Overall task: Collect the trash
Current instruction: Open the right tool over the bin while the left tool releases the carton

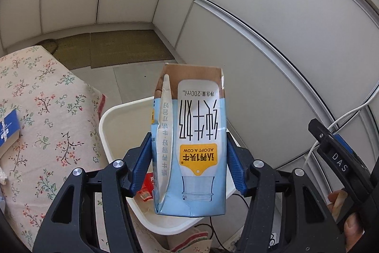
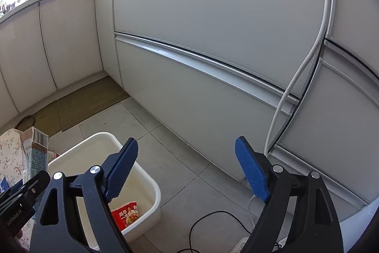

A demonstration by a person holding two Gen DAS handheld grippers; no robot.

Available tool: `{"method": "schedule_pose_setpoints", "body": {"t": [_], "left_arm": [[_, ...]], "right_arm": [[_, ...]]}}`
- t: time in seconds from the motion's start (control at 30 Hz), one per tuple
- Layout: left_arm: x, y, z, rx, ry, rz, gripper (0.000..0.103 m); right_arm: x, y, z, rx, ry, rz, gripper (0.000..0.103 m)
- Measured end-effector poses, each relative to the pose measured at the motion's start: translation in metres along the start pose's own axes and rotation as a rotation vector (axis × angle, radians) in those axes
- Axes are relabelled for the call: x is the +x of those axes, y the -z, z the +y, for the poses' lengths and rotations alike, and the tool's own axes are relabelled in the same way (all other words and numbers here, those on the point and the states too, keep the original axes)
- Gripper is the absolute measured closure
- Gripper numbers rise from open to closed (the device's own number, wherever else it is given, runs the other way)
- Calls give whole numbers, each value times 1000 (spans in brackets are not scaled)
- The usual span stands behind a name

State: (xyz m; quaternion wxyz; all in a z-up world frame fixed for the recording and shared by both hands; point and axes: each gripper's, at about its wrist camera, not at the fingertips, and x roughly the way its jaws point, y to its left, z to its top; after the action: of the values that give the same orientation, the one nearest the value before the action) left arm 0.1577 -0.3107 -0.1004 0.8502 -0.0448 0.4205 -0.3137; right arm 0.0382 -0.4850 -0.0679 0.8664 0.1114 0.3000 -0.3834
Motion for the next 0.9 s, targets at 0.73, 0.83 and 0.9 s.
{"method": "schedule_pose_setpoints", "body": {"t": [0.73, 0.83, 0.9], "left_arm": [[-56, -6, 25, -50, -181, -83, 9], [-68, -3, 37, -64, -202, -86, 8], [-73, -1, 47, -75, -214, -83, 8]], "right_arm": [[-32, 6, 45, -72, -87, -59, 9], [-37, 6, 54, -74, -107, -54, 9], [-39, 7, 62, -75, -129, -45, 9]]}}
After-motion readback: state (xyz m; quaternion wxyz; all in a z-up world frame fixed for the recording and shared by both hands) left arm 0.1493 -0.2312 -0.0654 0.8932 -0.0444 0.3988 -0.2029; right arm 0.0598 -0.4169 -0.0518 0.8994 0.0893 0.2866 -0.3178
